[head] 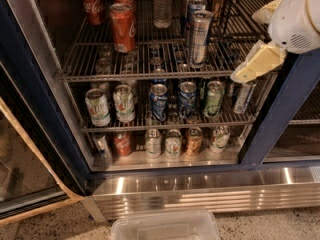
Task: Pick redbull can from top shelf of fridge
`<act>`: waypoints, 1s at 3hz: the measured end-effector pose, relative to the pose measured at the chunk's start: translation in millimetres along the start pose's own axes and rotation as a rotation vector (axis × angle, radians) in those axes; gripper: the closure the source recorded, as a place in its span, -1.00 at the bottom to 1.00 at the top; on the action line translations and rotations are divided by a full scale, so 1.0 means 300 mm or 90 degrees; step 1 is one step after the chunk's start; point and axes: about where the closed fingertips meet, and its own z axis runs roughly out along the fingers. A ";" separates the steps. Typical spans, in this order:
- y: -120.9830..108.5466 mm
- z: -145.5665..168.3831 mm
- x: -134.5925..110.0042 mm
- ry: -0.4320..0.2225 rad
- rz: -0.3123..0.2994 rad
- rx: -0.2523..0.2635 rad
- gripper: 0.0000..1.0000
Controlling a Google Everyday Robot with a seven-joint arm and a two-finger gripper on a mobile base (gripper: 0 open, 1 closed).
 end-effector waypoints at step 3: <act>0.002 0.003 -0.014 -0.013 0.002 0.004 0.12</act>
Offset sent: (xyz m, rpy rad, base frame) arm 0.0001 0.0002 0.0002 0.0006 -0.0009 0.0000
